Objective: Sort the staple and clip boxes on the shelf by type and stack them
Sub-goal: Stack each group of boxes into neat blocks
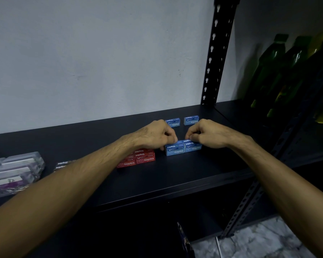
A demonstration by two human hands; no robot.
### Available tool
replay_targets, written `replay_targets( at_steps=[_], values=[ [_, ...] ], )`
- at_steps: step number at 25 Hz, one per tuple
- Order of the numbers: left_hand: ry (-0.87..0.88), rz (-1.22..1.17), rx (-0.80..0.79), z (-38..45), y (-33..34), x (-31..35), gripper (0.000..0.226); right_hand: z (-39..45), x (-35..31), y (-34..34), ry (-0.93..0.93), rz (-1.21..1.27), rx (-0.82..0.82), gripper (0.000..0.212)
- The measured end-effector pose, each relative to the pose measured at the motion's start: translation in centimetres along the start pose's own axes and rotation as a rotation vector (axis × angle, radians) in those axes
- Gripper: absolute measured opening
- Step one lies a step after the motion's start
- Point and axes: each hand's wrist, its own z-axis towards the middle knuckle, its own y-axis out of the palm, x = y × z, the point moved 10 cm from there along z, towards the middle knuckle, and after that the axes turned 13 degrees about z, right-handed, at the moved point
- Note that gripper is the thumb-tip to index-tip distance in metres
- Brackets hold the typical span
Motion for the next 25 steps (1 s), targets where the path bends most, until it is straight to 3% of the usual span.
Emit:
replay_targets(
  at_steps=[7,10,15,20,25],
  values=[
    [-0.03,-0.035,0.052,0.3,-0.9,-0.8,0.013,0.4,0.6,-0.5,0.018,0.018,0.034,0.017],
    [-0.065,-0.058,0.173,1.0,-2.5,-2.1,0.011,1.1,0.7,-1.7,-0.01,0.036,0.139,0.017],
    [-0.149,-0.014,0.347,3.0,-4.3,-4.1,0.018,3.3,0.9,-4.3,-0.078,-0.183,0.363,0.03],
    [-0.174,0.016,0.286,5.5,-3.1,-5.0,0.035,5.6,1.9,-5.1,-0.001,-0.292,0.366,0.039],
    [-0.144,0.033,0.24,7.3,-2.1,-5.2,0.022,7.1,3.3,-4.9,0.043,-0.188,0.288,0.035]
  ],
)
